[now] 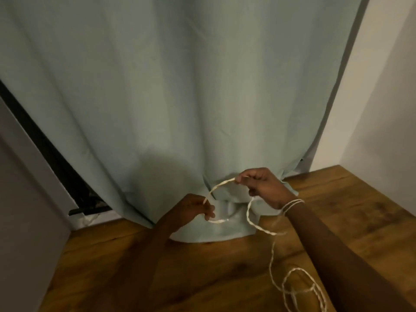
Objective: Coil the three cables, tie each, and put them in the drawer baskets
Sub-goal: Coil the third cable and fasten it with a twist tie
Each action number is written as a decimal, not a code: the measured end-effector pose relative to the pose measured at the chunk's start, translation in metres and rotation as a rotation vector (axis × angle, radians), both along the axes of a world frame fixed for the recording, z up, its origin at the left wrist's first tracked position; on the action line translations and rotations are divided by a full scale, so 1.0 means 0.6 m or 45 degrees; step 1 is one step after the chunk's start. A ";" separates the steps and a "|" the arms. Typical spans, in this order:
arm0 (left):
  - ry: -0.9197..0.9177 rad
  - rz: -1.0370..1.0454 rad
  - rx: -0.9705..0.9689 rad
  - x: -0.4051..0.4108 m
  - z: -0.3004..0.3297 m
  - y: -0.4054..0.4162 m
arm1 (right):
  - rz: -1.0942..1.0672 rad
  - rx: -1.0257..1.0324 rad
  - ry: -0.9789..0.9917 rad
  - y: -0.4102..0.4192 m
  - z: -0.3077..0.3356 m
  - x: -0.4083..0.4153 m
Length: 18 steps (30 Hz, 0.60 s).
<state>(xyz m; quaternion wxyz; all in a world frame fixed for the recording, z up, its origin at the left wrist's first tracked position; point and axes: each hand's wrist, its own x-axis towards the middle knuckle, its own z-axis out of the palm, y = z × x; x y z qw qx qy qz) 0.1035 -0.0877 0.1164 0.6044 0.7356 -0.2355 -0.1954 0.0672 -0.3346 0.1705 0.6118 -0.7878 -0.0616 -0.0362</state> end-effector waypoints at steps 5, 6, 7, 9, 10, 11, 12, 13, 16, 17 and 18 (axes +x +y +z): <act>0.221 -0.098 -0.804 0.005 0.090 -0.004 | -0.172 0.054 -0.166 -0.040 0.057 0.032; 0.224 -0.172 -0.907 0.004 0.115 -0.015 | -0.196 0.067 -0.171 -0.038 0.058 0.036; 0.225 -0.210 -0.973 0.001 0.140 -0.029 | -0.197 0.074 -0.159 -0.030 0.057 0.037; 0.186 -0.179 -1.044 -0.004 0.194 -0.064 | -0.123 0.087 -0.073 -0.003 0.058 0.035; 0.136 -0.128 -1.068 -0.004 0.217 -0.083 | -0.050 0.092 -0.014 0.015 0.060 0.030; 0.061 -0.076 -1.065 -0.003 0.238 -0.101 | 0.037 0.073 0.046 0.032 0.063 0.023; -0.025 -0.031 -1.039 0.000 0.252 -0.117 | 0.134 0.033 0.099 0.047 0.067 0.013; -0.147 0.026 -0.959 0.006 0.265 -0.129 | 0.231 -0.030 0.141 0.058 0.073 0.004; -0.580 0.179 -0.535 0.023 0.291 -0.139 | 0.451 -0.253 0.199 0.050 0.107 -0.021; -0.737 0.201 -0.360 0.029 0.296 -0.137 | 0.472 -0.345 0.179 0.036 0.121 -0.027; -0.894 0.205 -0.201 0.036 0.297 -0.136 | 0.463 -0.449 0.132 0.018 0.138 -0.033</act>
